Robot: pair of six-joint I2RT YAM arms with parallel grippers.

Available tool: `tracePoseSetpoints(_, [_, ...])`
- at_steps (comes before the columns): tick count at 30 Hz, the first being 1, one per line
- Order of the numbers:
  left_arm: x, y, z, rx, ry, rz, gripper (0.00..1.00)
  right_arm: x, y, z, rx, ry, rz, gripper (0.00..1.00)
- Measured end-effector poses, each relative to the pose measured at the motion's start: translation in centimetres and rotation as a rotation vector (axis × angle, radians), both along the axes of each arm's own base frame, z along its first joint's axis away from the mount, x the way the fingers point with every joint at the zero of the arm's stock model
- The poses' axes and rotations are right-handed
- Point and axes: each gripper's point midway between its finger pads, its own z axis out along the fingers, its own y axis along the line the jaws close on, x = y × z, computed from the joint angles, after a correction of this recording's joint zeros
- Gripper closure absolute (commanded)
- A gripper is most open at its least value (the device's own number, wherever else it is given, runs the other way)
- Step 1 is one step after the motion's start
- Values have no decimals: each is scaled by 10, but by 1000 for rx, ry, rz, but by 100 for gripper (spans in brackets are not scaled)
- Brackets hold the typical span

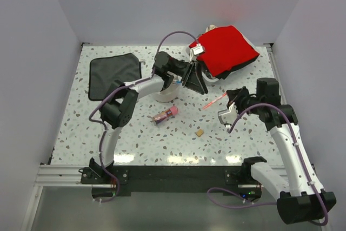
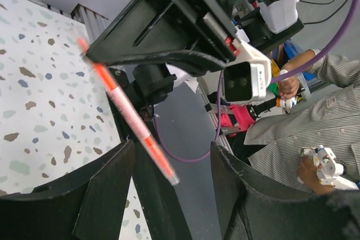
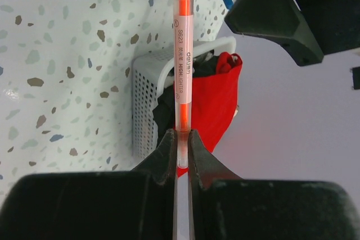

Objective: Sort the stationery into containers
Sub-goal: Pick up the pen from the center of the board.

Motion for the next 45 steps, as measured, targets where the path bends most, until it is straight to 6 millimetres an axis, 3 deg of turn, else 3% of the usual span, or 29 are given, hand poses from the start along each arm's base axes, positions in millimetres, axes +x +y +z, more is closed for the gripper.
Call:
tracePoseSetpoints(8, [-13,-6,13,-27,-32,-38,39,12,20,-6,3,1,64,100])
tracePoseSetpoints(22, [1,-19,-25,12,20,-44,41,3,56,2,9,-43,184,100])
tracePoseSetpoints(25, [1,-20,-23,8,16,-44,47,5,59,5,10,-59,192,100])
tracePoseSetpoints(27, [1,-20,-22,2,6,-45,65,7,62,9,13,-83,196,100])
tracePoseSetpoints(30, [1,-21,-20,-12,-15,-46,79,11,61,7,-2,-93,184,100])
tracePoseSetpoints(33, [4,-18,-23,-7,-25,-48,100,14,64,8,-10,-118,196,100])
tracePoseSetpoints(37, [9,-15,-25,-1,-24,-42,100,17,69,8,-4,-162,204,42])
tracePoseSetpoints(39, [8,-16,-25,-9,-35,-44,100,20,70,5,7,-195,198,31])
tracePoseSetpoints(40, [6,-17,-25,-15,-42,-47,100,21,69,3,6,-205,196,18])
tracePoseSetpoints(42, [4,-19,-24,-18,-46,-53,100,20,67,3,7,-209,184,10])
tracePoseSetpoints(45, [8,-18,-20,-36,-77,-48,100,18,57,24,32,-238,111,4])
